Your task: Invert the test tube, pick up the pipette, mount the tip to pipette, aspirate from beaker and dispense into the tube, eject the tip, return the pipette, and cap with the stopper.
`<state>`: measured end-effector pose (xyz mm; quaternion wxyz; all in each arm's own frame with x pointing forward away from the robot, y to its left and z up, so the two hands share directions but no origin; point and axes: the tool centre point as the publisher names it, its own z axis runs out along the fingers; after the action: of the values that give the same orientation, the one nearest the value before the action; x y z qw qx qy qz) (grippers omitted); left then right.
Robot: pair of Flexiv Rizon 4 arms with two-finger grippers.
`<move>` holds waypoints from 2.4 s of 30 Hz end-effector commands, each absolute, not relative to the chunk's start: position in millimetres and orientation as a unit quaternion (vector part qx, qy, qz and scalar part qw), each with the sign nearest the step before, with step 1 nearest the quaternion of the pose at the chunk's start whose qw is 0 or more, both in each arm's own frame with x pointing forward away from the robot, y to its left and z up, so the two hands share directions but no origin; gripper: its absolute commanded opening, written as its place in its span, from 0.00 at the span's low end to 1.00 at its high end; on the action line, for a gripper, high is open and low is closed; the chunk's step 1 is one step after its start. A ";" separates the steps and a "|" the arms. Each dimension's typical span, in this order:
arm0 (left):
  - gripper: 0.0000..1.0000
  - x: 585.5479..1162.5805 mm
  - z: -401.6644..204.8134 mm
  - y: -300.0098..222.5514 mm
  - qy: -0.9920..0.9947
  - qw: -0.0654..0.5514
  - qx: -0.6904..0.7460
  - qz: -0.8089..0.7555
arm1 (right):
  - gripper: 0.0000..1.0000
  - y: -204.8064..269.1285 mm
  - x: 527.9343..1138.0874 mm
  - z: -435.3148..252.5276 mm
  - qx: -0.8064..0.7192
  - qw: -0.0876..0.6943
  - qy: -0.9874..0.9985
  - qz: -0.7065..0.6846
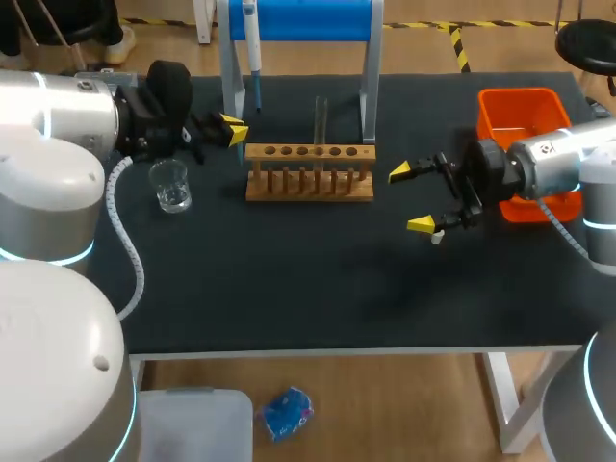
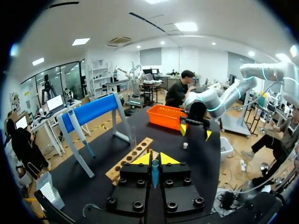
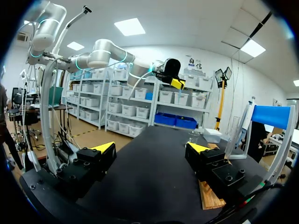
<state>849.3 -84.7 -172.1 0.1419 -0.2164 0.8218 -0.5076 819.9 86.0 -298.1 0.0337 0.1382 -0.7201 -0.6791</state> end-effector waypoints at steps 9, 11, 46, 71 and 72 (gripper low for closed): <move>0.00 840.3 -183.5 -131.4 0.834 0.128 -0.174 -0.509 | 1.00 122.7 819.4 -291.8 0.114 0.057 -0.713 -0.690; 0.00 836.2 -187.1 -143.7 0.833 0.121 -0.167 -0.513 | 1.00 128.4 819.6 -288.6 0.110 0.055 -0.713 -0.690; 0.00 807.8 -233.1 -245.8 0.857 0.104 -0.084 -0.497 | 1.00 188.8 822.4 -278.0 0.088 0.056 -0.696 -0.710; 0.00 816.5 -250.9 -239.9 0.863 0.115 -0.095 -0.482 | 0.35 194.1 821.1 -281.4 0.080 0.066 -0.700 -0.706; 0.00 816.5 -251.1 -239.9 0.863 0.115 -0.095 -0.483 | 0.30 194.1 820.9 -281.4 0.080 0.066 -0.700 -0.707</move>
<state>816.6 -238.3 -248.5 0.1136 -0.0945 0.8646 -0.4803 821.2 194.4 -280.5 0.0663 0.0801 -0.7008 -0.7057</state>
